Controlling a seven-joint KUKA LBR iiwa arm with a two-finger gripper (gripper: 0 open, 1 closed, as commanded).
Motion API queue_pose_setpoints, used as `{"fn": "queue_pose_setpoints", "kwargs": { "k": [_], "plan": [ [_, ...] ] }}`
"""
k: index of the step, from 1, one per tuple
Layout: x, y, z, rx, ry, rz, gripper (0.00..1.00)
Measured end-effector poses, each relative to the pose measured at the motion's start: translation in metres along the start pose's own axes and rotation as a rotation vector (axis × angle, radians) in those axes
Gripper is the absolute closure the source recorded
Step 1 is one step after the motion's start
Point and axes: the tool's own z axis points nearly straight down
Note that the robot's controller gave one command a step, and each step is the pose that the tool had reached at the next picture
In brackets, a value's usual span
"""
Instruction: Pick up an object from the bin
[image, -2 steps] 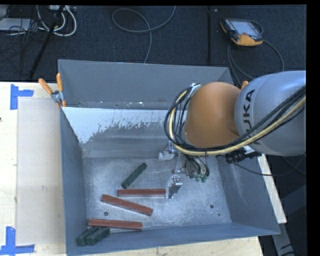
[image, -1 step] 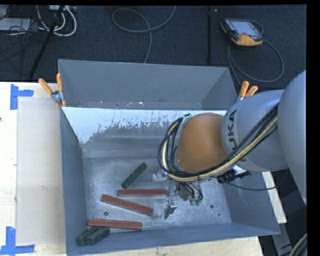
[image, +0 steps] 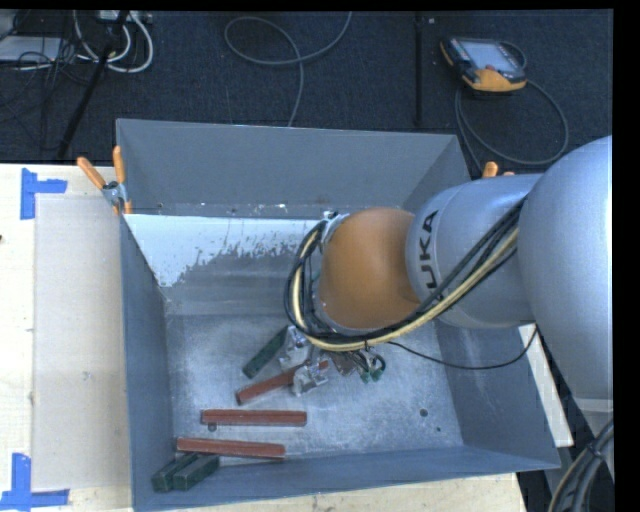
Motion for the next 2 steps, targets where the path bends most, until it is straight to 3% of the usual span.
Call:
{"fn": "queue_pose_setpoints", "kwargs": {
  "k": [1,2],
  "plan": [
    [0.0,0.0,0.0,0.0,0.0,0.001,1.0],
    [-0.017,0.011,-0.147,-0.002,0.008,-0.002,1.0]
  ]
}}
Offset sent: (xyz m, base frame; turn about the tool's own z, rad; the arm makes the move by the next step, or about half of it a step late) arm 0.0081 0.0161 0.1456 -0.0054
